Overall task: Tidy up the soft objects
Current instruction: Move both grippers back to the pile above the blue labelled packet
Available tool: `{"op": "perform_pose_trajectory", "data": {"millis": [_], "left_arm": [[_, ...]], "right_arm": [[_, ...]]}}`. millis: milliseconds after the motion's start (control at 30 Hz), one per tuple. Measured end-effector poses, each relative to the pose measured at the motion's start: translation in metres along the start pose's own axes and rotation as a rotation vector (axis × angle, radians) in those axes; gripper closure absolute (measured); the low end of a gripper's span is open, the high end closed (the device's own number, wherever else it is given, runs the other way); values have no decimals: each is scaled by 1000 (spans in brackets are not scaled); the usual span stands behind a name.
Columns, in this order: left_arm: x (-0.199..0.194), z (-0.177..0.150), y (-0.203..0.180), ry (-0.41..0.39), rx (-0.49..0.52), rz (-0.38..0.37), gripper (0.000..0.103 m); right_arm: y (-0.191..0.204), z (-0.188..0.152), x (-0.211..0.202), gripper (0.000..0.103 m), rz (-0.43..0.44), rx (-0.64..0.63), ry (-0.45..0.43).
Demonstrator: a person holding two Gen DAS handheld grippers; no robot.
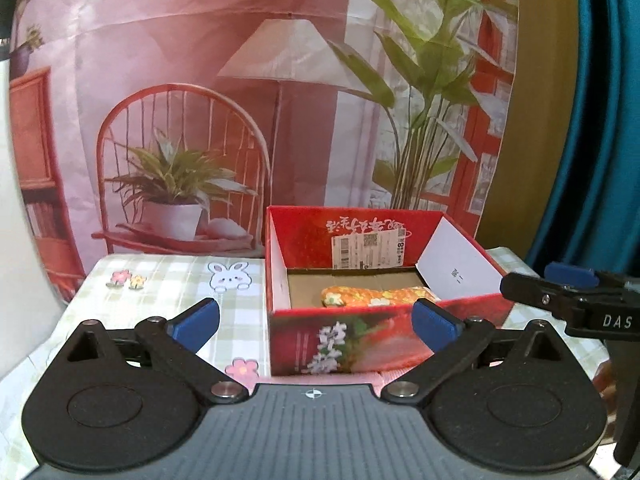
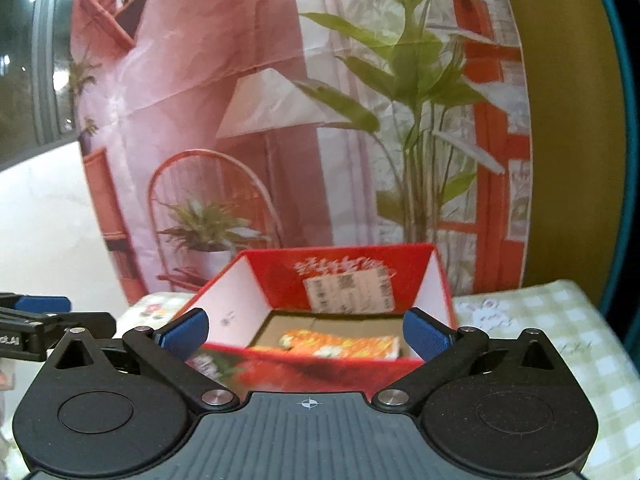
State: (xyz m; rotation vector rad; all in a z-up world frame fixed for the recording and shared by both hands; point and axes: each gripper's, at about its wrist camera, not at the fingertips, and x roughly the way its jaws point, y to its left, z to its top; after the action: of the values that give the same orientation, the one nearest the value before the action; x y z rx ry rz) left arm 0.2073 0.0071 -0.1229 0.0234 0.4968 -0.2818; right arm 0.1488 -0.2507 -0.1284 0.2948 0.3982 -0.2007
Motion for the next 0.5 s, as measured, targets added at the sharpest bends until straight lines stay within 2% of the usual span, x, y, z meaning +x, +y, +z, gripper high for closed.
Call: {"op": "perform_pose_trajectory", "data": {"millis": [133, 367, 500], "left_arm": [[-17, -15, 0, -24, -1, 7, 0], [-50, -39, -1, -91, 7, 36, 0], [-62, -54, -7, -86, 42, 55, 0]], "right_arm": [[5, -19, -14, 0, 7, 29, -2], [19, -55, -44, 0, 35, 4, -53], [23, -74, -60, 0, 51, 0, -46]]}}
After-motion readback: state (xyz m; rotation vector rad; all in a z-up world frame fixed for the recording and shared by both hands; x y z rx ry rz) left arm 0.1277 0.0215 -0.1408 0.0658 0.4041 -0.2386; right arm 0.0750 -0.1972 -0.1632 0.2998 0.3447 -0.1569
